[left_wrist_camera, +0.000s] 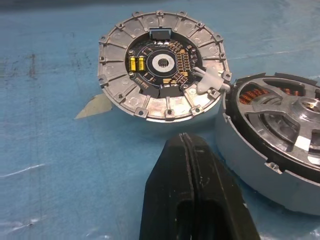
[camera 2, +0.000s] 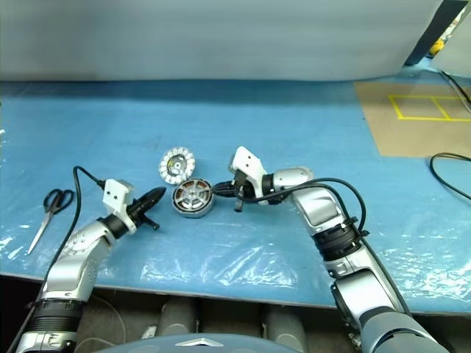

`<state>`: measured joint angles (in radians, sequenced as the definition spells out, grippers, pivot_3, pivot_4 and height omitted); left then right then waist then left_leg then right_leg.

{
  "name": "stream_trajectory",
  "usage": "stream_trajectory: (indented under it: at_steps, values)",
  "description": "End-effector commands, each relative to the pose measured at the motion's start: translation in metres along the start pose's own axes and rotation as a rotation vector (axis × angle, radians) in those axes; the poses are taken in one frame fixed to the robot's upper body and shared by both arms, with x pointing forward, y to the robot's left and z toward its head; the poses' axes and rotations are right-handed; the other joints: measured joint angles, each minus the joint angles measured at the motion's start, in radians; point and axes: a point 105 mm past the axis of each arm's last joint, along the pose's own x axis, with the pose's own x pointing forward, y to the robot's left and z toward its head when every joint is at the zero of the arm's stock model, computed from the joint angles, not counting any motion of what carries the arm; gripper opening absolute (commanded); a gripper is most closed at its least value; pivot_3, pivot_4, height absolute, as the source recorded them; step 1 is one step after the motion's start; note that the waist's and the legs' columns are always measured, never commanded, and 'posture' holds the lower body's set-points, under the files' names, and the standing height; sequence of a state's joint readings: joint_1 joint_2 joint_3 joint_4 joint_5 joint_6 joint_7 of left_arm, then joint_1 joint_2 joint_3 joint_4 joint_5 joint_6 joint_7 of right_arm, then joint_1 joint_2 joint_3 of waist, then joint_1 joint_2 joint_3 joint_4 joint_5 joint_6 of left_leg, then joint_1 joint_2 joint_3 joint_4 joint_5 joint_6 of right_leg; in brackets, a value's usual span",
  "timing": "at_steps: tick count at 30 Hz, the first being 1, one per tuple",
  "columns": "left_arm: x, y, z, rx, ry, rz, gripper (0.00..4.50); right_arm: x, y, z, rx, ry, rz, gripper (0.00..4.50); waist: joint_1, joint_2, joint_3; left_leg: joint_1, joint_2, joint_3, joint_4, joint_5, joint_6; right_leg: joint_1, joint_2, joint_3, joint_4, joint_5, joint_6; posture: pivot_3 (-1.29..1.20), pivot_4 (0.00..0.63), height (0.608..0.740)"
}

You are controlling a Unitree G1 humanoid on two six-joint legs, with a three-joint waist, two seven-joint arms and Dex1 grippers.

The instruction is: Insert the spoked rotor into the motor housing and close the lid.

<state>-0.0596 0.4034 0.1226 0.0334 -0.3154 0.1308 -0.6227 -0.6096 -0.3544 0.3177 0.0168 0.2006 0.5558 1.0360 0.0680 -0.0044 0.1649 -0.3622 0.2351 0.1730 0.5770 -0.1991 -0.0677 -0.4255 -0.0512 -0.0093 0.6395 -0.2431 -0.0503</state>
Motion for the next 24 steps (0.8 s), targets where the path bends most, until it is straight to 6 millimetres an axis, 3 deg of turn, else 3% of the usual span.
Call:
stream_trajectory:
  at_steps: [1, 14, 24]
  values:
    - [0.005, 0.004, 0.004, 0.040, 0.007, 0.013, 0.00, -0.001, 0.001, 0.013, -0.032, -0.046, -0.001, 0.04, 0.000, 0.000, 0.000, 0.000, 0.000, 0.000, 0.000, 0.000, 0.000, 0.000, 0.000, 0.000, 0.000, 0.000, 0.000, 0.00, 0.150, 0.740]
    - [0.034, 0.015, -0.027, 0.006, 0.073, 0.022, 0.00, -0.001, -0.003, 0.021, -0.041, -0.080, -0.035, 0.04, 0.000, 0.000, 0.000, 0.002, -0.001, -0.001, 0.000, 0.000, 0.000, 0.002, 0.000, 0.000, 0.000, 0.002, 0.004, 0.00, 0.150, 0.740]
    - [0.063, 0.015, -0.017, -0.234, -0.114, -0.032, 0.00, 0.000, -0.005, 0.026, -0.040, -0.111, -0.049, 0.04, 0.007, 0.001, 0.000, 0.013, -0.011, -0.001, -0.001, 0.000, 0.001, 0.012, -0.008, 0.004, 0.000, 0.001, 0.003, 0.00, 0.150, 0.740]
